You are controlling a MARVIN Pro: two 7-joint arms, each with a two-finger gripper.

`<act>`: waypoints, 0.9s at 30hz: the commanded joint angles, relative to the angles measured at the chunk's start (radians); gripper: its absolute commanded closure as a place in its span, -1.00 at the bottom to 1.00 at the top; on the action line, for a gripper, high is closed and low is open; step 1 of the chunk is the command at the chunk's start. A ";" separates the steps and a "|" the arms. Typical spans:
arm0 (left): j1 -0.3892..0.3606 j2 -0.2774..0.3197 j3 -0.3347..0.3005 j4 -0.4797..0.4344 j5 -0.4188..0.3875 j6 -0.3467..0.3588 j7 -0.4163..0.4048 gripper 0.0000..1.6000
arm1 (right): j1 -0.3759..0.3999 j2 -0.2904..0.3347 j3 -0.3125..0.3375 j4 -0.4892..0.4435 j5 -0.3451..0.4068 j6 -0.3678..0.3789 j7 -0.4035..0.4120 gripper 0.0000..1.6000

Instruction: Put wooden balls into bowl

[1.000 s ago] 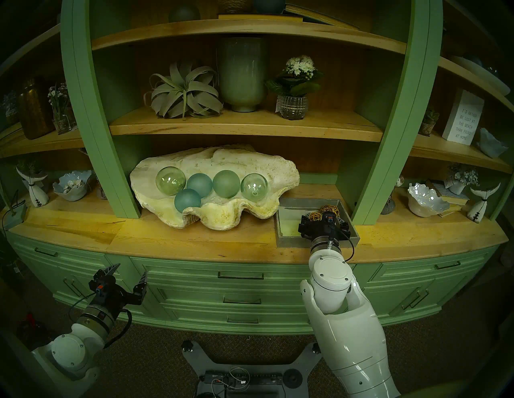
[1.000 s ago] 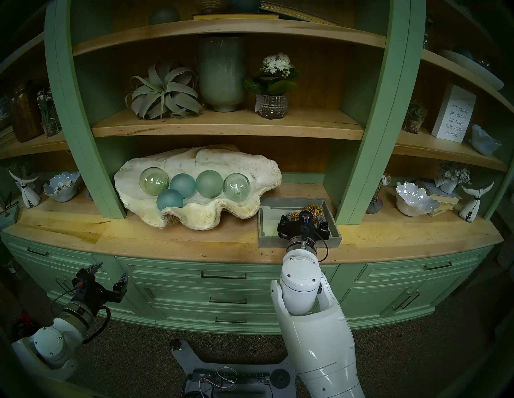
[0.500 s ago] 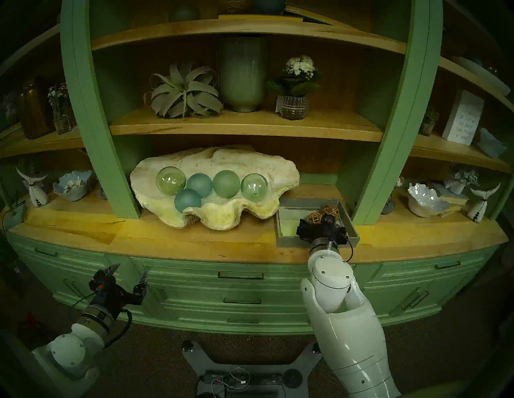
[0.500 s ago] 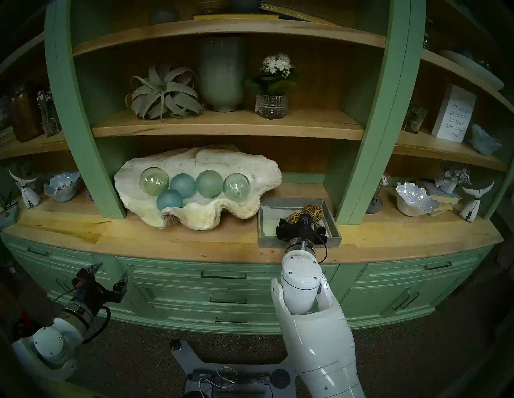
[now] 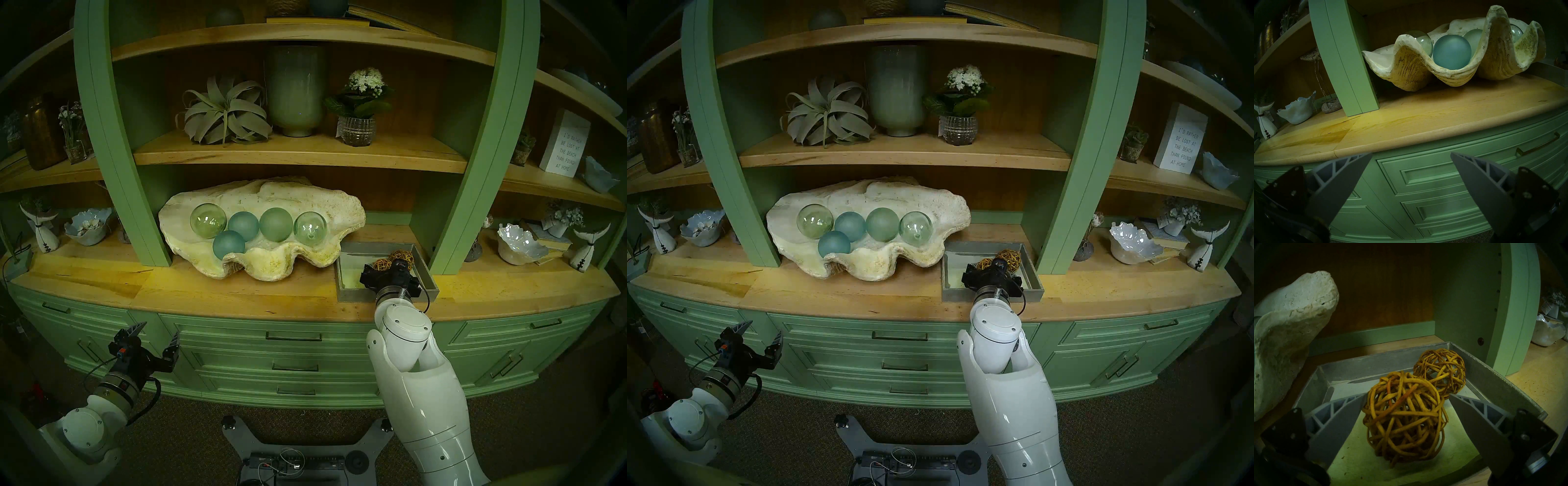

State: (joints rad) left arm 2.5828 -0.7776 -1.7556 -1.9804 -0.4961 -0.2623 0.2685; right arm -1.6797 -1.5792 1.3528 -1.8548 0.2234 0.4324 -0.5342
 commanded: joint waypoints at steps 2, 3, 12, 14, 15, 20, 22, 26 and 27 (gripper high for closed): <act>-0.002 0.001 -0.012 -0.016 0.002 -0.014 -0.001 -1.00 | 0.065 -0.011 0.033 -0.005 0.034 0.018 0.019 -1.00; -0.002 0.001 -0.012 -0.016 0.002 -0.014 0.000 -1.00 | 0.068 -0.009 0.035 -0.003 0.037 0.020 0.022 -1.00; -0.001 0.002 -0.012 -0.016 0.002 -0.014 0.000 -1.00 | 0.089 -0.011 0.058 0.013 0.066 0.042 0.039 -1.00; -0.001 0.002 -0.012 -0.016 0.002 -0.015 0.000 -1.00 | 0.090 -0.010 0.060 0.016 0.067 0.043 0.041 -1.00; -0.001 0.002 -0.012 -0.016 0.002 -0.015 0.000 -1.00 | 0.090 -0.010 0.059 0.018 0.068 0.044 0.043 -1.00; -0.001 0.002 -0.012 -0.016 0.002 -0.015 0.000 -1.00 | 0.086 -0.013 0.049 0.018 0.067 0.041 0.045 -0.73; -0.001 0.002 -0.012 -0.016 0.002 -0.015 0.000 -1.00 | 0.085 -0.014 0.046 0.021 0.065 0.038 0.047 -0.23; -0.001 0.002 -0.012 -0.016 0.002 -0.015 0.000 -1.00 | 0.084 -0.013 0.041 0.026 0.060 0.030 0.051 0.15; -0.001 0.002 -0.012 -0.016 0.002 -0.015 0.001 -1.00 | 0.083 -0.014 0.039 0.025 0.059 0.030 0.051 0.15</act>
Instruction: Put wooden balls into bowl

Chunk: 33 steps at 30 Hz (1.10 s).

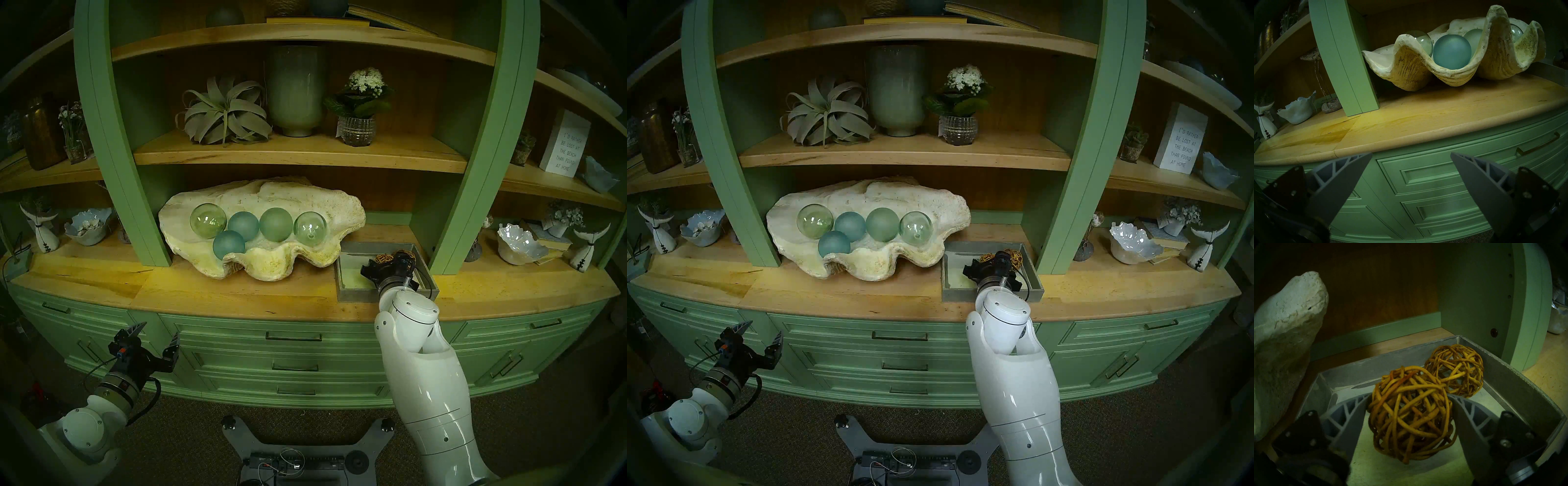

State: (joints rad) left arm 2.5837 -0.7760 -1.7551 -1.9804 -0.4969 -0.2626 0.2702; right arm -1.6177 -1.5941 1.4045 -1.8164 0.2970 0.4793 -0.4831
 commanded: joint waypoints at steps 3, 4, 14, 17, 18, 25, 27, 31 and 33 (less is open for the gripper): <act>-0.002 0.001 -0.013 -0.016 0.003 -0.015 -0.001 -1.00 | 0.018 0.002 -0.018 -0.021 -0.016 -0.016 -0.003 0.42; -0.001 0.001 -0.012 -0.016 0.003 -0.015 -0.001 -1.00 | 0.017 0.002 -0.019 -0.022 -0.018 -0.016 -0.002 0.51; -0.002 0.002 -0.012 -0.016 0.002 -0.015 0.000 -1.00 | -0.002 0.019 -0.040 -0.042 -0.054 -0.052 -0.004 1.00; -0.002 0.002 -0.012 -0.016 0.002 -0.015 0.000 -1.00 | -0.003 0.028 -0.049 -0.053 -0.065 -0.061 -0.004 1.00; -0.002 0.002 -0.012 -0.016 0.002 -0.015 0.000 -1.00 | -0.003 0.030 -0.052 -0.055 -0.069 -0.063 -0.005 1.00; -0.002 0.002 -0.011 -0.016 0.002 -0.014 0.001 -1.00 | -0.008 0.046 -0.071 -0.082 -0.092 -0.075 -0.005 0.95; -0.002 0.003 -0.011 -0.016 0.002 -0.014 0.001 -1.00 | -0.010 0.047 -0.073 -0.091 -0.092 -0.073 -0.007 1.00; -0.002 0.003 -0.011 -0.016 0.002 -0.014 0.001 -1.00 | -0.014 0.054 -0.081 -0.103 -0.101 -0.080 -0.009 1.00; -0.002 0.003 -0.011 -0.016 0.002 -0.014 0.001 -1.00 | -0.017 0.058 -0.087 -0.115 -0.104 -0.080 -0.009 0.99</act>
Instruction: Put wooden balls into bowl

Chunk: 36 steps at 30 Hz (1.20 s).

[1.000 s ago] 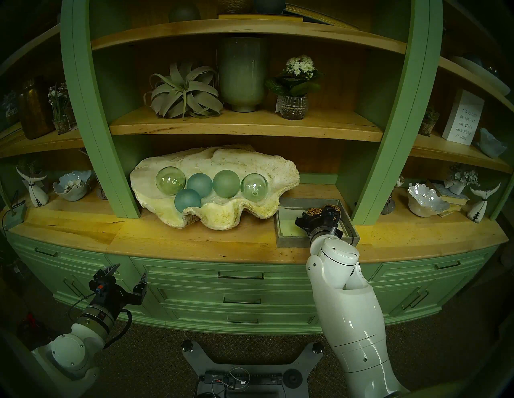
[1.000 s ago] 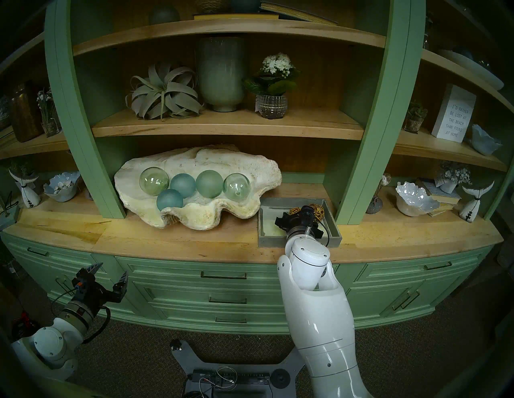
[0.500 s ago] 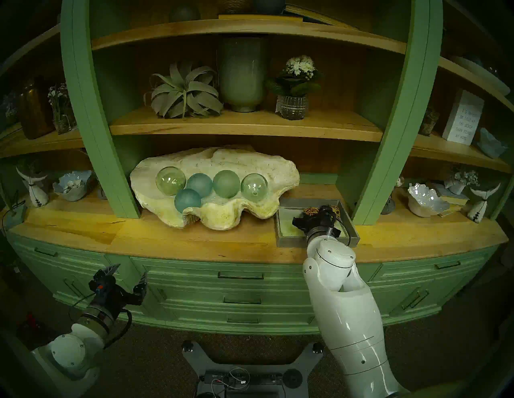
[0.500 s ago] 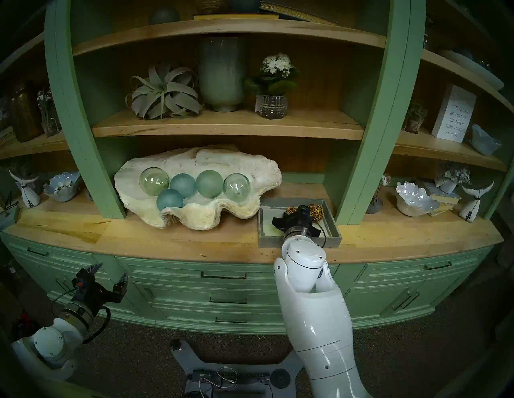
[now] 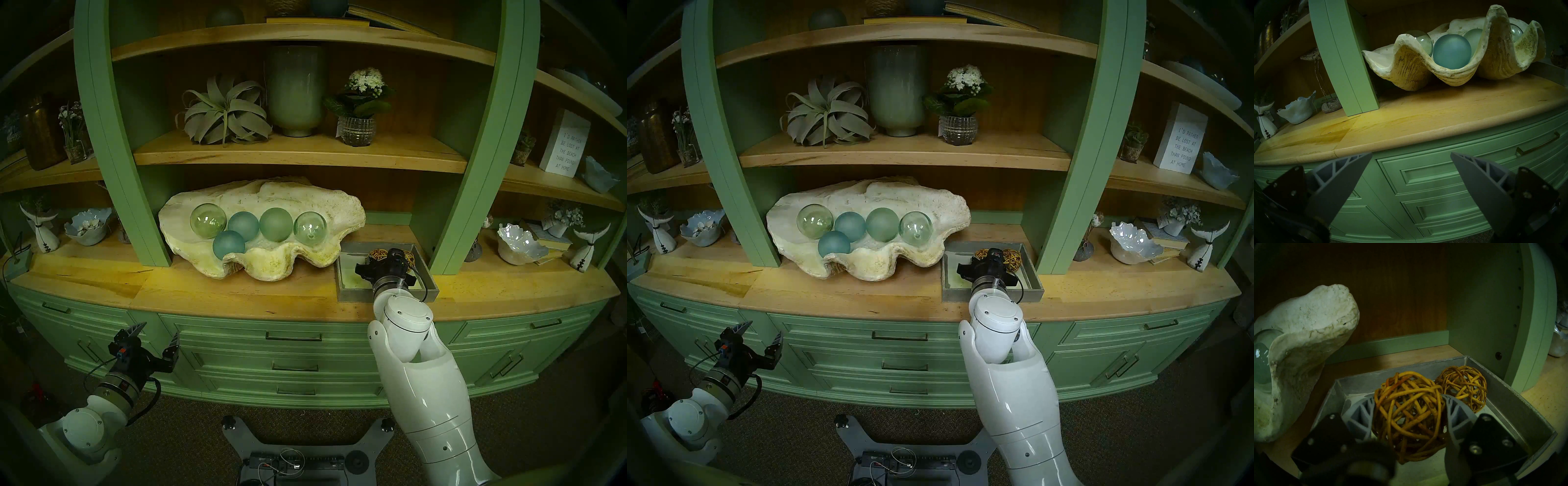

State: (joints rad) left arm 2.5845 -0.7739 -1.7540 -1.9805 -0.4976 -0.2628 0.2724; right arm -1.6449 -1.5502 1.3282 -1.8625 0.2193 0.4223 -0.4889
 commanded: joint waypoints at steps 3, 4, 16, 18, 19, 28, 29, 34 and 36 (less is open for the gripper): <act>-0.003 0.001 -0.012 -0.016 0.002 -0.014 -0.001 -1.00 | 0.002 0.024 -0.023 -0.095 -0.037 -0.028 -0.005 0.98; -0.003 0.001 -0.012 -0.016 0.002 -0.014 0.000 -1.00 | -0.001 0.031 -0.031 -0.105 -0.046 -0.033 -0.004 0.96; -0.003 0.002 -0.011 -0.016 0.002 -0.014 0.001 -1.00 | -0.008 0.060 -0.096 -0.203 -0.092 -0.035 -0.012 0.88; -0.003 0.003 -0.011 -0.016 0.002 -0.014 0.001 -1.00 | -0.003 0.063 -0.107 -0.213 -0.100 -0.034 -0.012 0.86; -0.003 0.003 -0.011 -0.016 0.002 -0.014 0.001 -1.00 | -0.001 0.063 -0.112 -0.217 -0.100 -0.033 -0.011 0.85; -0.002 0.003 -0.011 -0.016 0.001 -0.015 0.001 -1.00 | -0.002 0.072 -0.133 -0.233 -0.088 -0.053 0.011 0.84; -0.002 0.003 -0.011 -0.016 0.001 -0.015 0.001 -1.00 | -0.003 0.072 -0.136 -0.234 -0.087 -0.053 0.014 0.84; -0.002 0.004 -0.011 -0.016 0.001 -0.015 0.002 -1.00 | 0.000 0.076 -0.152 -0.239 -0.082 -0.060 0.034 0.86; -0.002 0.004 -0.011 -0.016 0.001 -0.015 0.002 -1.00 | 0.002 0.077 -0.157 -0.239 -0.080 -0.059 0.040 0.86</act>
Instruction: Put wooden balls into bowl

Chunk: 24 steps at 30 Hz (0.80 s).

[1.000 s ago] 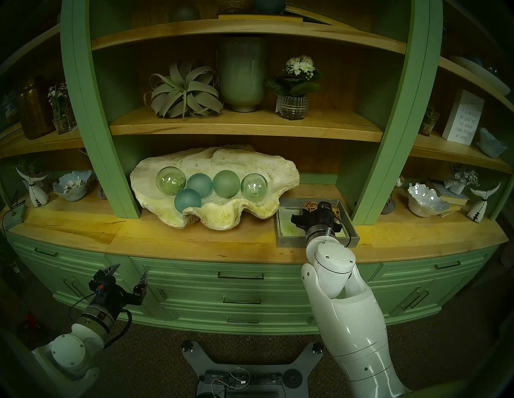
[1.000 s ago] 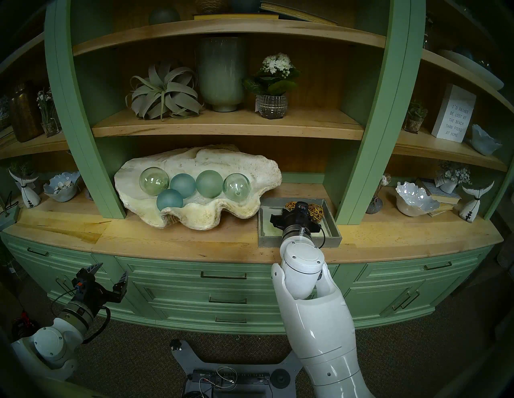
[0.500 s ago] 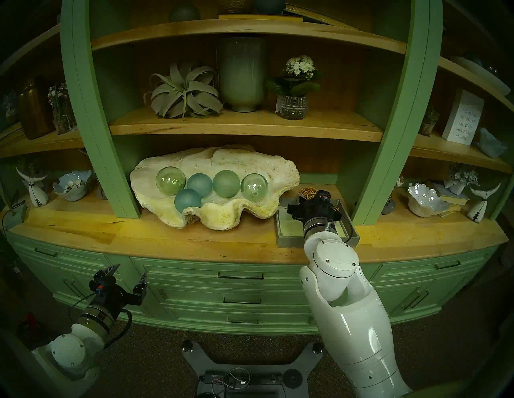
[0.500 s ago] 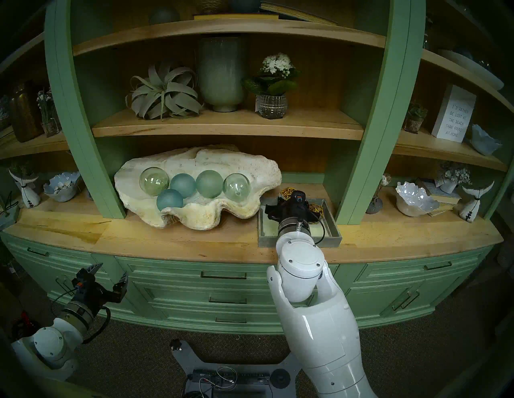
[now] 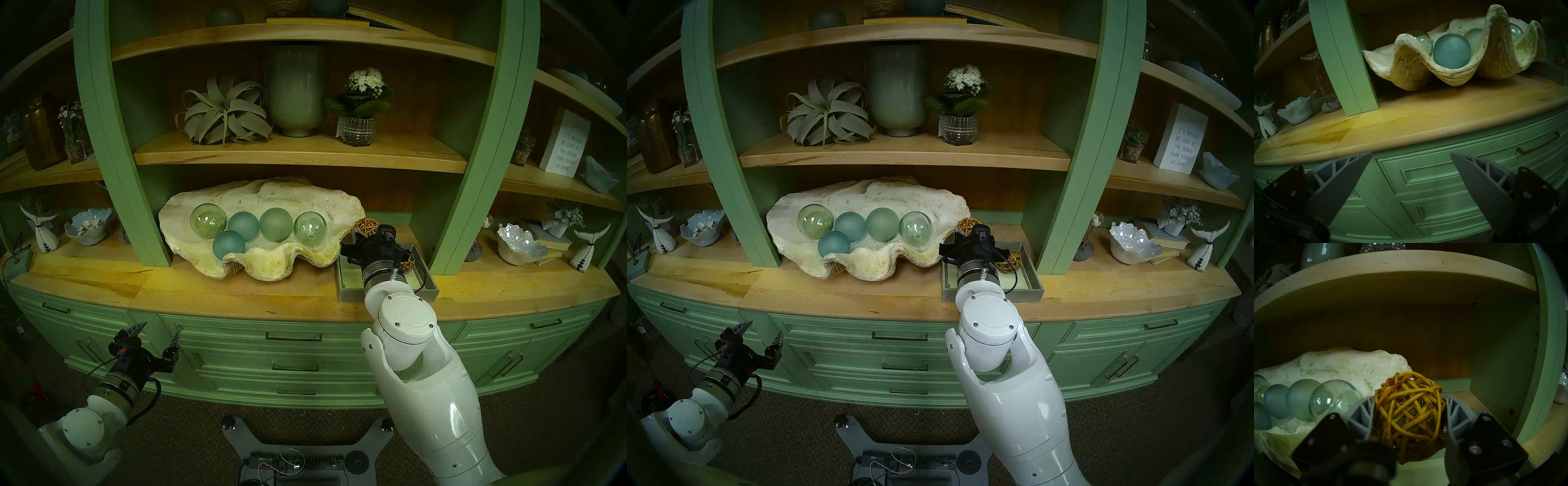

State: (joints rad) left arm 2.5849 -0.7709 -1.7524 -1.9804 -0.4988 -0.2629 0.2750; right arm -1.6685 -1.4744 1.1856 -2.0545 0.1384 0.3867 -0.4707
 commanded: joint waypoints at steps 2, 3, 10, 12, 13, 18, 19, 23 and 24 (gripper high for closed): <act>-0.002 0.001 -0.013 -0.016 0.002 -0.016 -0.001 -1.00 | 0.027 0.006 -0.025 -0.043 0.005 -0.029 0.039 0.87; -0.002 0.001 -0.013 -0.016 0.002 -0.016 -0.001 -1.00 | 0.027 0.006 -0.025 -0.043 0.005 -0.029 0.039 0.87; -0.002 0.001 -0.013 -0.016 0.002 -0.016 -0.001 -1.00 | 0.033 0.012 -0.053 -0.047 0.004 -0.018 0.069 0.90; -0.002 0.001 -0.013 -0.016 0.002 -0.016 -0.001 -1.00 | 0.036 0.010 -0.062 -0.044 0.002 -0.016 0.071 0.90; -0.002 0.001 -0.012 -0.016 0.002 -0.016 0.000 -1.00 | 0.042 0.006 -0.071 -0.040 -0.001 -0.016 0.074 0.90; -0.002 0.002 -0.012 -0.016 0.002 -0.016 0.000 -1.00 | 0.054 0.000 -0.086 -0.024 -0.002 -0.018 0.083 0.92; -0.002 0.002 -0.012 -0.016 0.002 -0.016 0.000 -1.00 | 0.056 -0.002 -0.089 -0.021 -0.002 -0.017 0.085 0.93; -0.001 0.002 -0.013 -0.016 0.002 -0.016 0.000 -1.00 | 0.064 -0.011 -0.096 0.005 0.000 -0.027 0.092 0.94; -0.001 0.002 -0.013 -0.016 0.002 -0.016 0.000 -1.00 | 0.068 -0.013 -0.098 0.012 0.001 -0.029 0.094 0.95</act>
State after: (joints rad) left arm 2.5854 -0.7695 -1.7521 -1.9804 -0.4993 -0.2632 0.2762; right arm -1.6504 -1.4669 1.0951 -2.0446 0.1413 0.3786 -0.3857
